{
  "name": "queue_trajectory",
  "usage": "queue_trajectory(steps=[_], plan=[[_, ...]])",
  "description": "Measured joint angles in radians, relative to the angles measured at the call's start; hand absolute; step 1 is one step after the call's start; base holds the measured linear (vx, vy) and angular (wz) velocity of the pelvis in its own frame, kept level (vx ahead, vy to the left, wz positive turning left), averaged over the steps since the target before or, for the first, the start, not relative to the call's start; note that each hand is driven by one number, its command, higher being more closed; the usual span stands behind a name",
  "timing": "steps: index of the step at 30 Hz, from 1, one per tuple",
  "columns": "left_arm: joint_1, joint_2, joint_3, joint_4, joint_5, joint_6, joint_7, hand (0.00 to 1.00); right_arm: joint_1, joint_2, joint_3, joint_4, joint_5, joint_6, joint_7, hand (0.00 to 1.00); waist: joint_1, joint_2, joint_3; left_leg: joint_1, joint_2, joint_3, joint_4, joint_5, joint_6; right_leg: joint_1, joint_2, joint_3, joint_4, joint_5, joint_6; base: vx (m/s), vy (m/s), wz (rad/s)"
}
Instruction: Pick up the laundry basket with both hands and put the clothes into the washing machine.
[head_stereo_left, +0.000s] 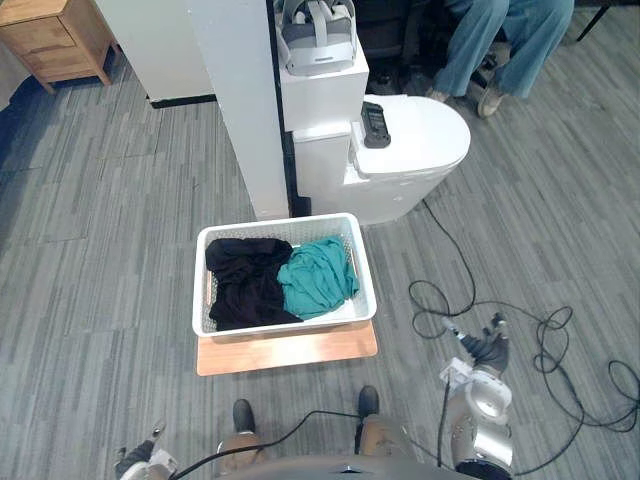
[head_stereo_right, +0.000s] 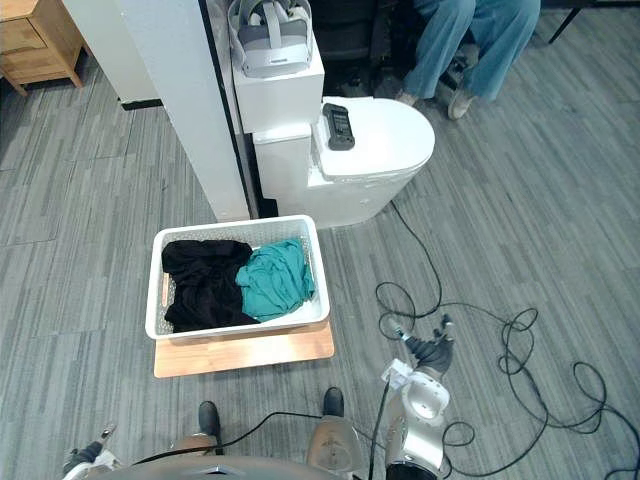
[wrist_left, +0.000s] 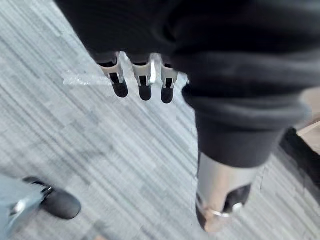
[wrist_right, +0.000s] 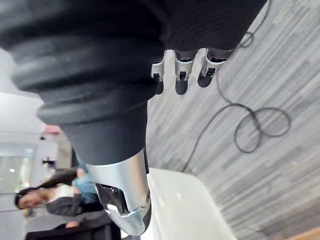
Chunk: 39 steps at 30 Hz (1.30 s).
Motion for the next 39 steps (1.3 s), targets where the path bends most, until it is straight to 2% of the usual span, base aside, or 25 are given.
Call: queue_trajectory(steps=[4,8,9,12,17,22,27,32,39], plan=[[-0.009,0.077,0.027,-0.097,0.011,-0.004,0.02,0.0,-0.029,-0.024,-0.024,-0.096,0.005,-0.034,-0.003,0.0,-0.001,0.01,0.014,-0.032,-0.015,0.0,0.003,-0.005,0.007,-0.008,-0.011,0.003,-0.053,0.048,0.006,-0.06,0.031,-0.02],[-0.091,0.169,0.039,-0.119,0.041,-0.014,0.044,0.0,-0.124,-0.087,-0.012,-0.116,-0.004,-0.035,-0.043,0.0,0.0,0.015,0.038,-0.067,-0.03,0.009,0.004,0.001,0.014,-0.036,-0.02,0.024,-0.083,0.099,0.013,-0.05,0.021,-0.09],[-0.135,0.196,0.023,-0.142,0.058,-0.016,0.045,0.0,-0.18,-0.127,0.006,-0.115,-0.005,-0.035,-0.046,0.0,-0.001,0.019,0.06,-0.07,-0.034,0.011,0.004,0.005,0.018,-0.037,-0.022,0.027,-0.091,0.113,0.015,-0.04,0.01,-0.06],[-0.198,0.246,-0.036,-0.146,0.083,-0.023,0.042,0.0,-0.262,-0.199,0.066,-0.109,-0.006,-0.035,-0.062,0.0,0.0,0.018,0.07,-0.082,-0.036,0.024,0.004,0.006,0.019,-0.05,-0.022,0.042,-0.108,0.13,0.015,-0.03,0.004,-0.11],[-0.352,0.337,-0.165,-0.147,0.099,-0.021,0.026,0.0,-0.464,-0.337,0.152,0.054,-0.003,-0.031,-0.067,0.0,-0.002,0.015,0.123,-0.097,-0.037,0.029,0.004,0.01,0.024,-0.068,-0.021,0.05,-0.109,0.141,0.013,0.0,-0.001,-0.02],[-0.464,0.402,-0.268,-0.154,0.099,-0.021,0.016,0.0,-0.605,-0.418,0.231,0.227,0.02,-0.007,-0.065,0.0,0.001,0.01,0.178,-0.114,-0.037,0.036,0.008,0.011,0.025,-0.089,-0.02,0.058,-0.109,0.151,0.006,-0.01,-0.001,-0.02],[-0.564,0.413,-0.342,-0.156,0.097,-0.02,-0.005,0.0,-0.739,-0.477,0.279,0.33,0.047,0.027,-0.056,0.0,0.003,0.004,0.238,-0.141,-0.037,0.04,0.021,0.011,0.026,-0.113,-0.02,0.074,-0.11,0.17,-0.004,-0.02,0.0,-0.02],[-0.651,0.413,-0.422,-0.148,0.071,-0.019,-0.005,0.0,-0.839,-0.512,0.341,0.399,0.043,0.055,-0.036,0.0,0.002,-0.001,0.267,-0.165,-0.037,0.051,0.023,0.017,0.034,-0.145,-0.02,0.091,-0.112,0.199,-0.01,-0.03,0.005,-0.06],[-0.727,0.375,-0.519,-0.151,-0.003,-0.022,-0.001,0.0,-0.879,-0.464,0.426,0.4,0.033,0.077,-0.035,0.0,-0.002,-0.009,0.279,-0.201,-0.037,0.06,0.035,0.022,0.033,-0.178,-0.019,0.113,-0.124,0.203,-0.008,-0.03,-0.006,-0.05]])
